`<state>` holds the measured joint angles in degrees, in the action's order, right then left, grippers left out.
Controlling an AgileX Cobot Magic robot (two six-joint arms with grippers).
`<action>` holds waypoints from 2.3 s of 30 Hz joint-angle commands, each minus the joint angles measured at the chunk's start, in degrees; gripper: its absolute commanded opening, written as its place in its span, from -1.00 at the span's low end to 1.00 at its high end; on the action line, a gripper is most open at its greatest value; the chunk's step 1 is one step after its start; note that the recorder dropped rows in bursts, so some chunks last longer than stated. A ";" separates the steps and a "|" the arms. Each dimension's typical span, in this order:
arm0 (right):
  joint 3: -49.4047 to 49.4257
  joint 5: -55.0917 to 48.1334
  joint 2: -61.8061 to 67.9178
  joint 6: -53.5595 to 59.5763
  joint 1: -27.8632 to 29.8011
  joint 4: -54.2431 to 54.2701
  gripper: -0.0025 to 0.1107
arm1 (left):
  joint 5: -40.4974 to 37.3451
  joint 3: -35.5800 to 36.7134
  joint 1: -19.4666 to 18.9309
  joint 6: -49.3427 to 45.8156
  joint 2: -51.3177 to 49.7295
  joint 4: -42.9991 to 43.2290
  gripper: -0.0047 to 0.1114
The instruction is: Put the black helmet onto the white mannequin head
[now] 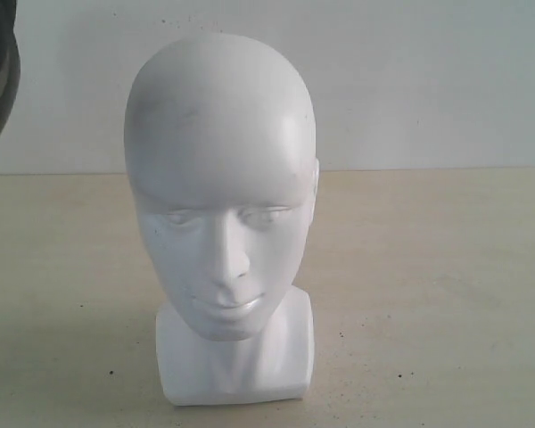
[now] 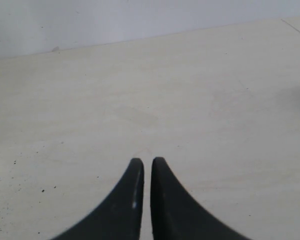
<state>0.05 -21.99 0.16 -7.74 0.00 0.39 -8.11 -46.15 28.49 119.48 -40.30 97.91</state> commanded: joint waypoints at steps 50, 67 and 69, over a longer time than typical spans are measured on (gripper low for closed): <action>-0.05 0.25 -0.16 0.12 -0.01 -0.08 -0.84 | 61.52 -13.01 0.12 -65.45 -15.77 -99.50 -0.84; -0.05 0.25 -0.16 0.12 -0.01 -0.08 -0.84 | 78.08 -27.97 0.12 -33.89 -32.80 -95.81 -0.84; -0.05 0.25 -0.16 0.12 -0.01 -0.08 -0.84 | 78.08 -29.81 0.12 -30.57 -34.46 -94.81 -0.84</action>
<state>0.05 -21.99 0.16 -7.74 0.00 0.39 64.27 -72.70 28.49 83.88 -73.70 2.10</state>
